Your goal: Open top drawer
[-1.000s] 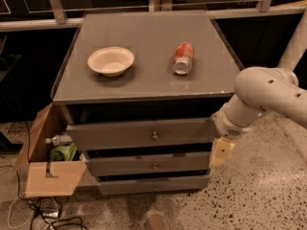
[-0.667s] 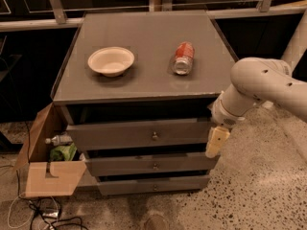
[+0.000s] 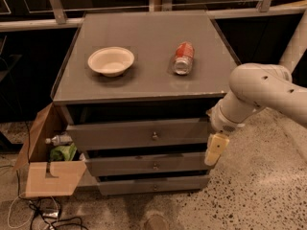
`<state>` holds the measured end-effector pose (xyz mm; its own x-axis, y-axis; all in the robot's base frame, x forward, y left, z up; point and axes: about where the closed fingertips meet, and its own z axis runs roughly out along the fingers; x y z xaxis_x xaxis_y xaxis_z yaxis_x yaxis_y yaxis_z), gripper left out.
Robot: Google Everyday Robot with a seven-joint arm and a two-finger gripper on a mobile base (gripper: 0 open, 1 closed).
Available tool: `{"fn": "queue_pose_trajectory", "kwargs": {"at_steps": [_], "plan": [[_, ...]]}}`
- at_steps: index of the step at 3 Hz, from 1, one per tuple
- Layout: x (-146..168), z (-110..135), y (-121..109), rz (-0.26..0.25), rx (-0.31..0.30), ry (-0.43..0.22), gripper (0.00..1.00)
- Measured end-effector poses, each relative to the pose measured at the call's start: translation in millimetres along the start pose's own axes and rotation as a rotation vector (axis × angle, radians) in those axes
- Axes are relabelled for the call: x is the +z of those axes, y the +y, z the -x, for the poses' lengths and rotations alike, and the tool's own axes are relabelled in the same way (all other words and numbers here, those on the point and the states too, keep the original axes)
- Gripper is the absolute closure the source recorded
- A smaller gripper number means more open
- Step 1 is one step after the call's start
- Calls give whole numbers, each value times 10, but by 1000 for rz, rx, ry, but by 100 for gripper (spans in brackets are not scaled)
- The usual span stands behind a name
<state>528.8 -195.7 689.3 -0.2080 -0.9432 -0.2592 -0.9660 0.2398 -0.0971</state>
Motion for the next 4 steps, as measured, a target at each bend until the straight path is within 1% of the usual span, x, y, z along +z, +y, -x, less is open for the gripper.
{"fn": "queue_pose_trajectory", "kwargs": {"at_steps": [1, 2, 3, 4], "plan": [[-5, 22, 316, 17, 6, 6, 0], [-70, 81, 689, 20, 6, 12, 0], [-75, 91, 806, 27, 0, 12, 0], [-105, 183, 952, 20, 0, -11, 0]]}}
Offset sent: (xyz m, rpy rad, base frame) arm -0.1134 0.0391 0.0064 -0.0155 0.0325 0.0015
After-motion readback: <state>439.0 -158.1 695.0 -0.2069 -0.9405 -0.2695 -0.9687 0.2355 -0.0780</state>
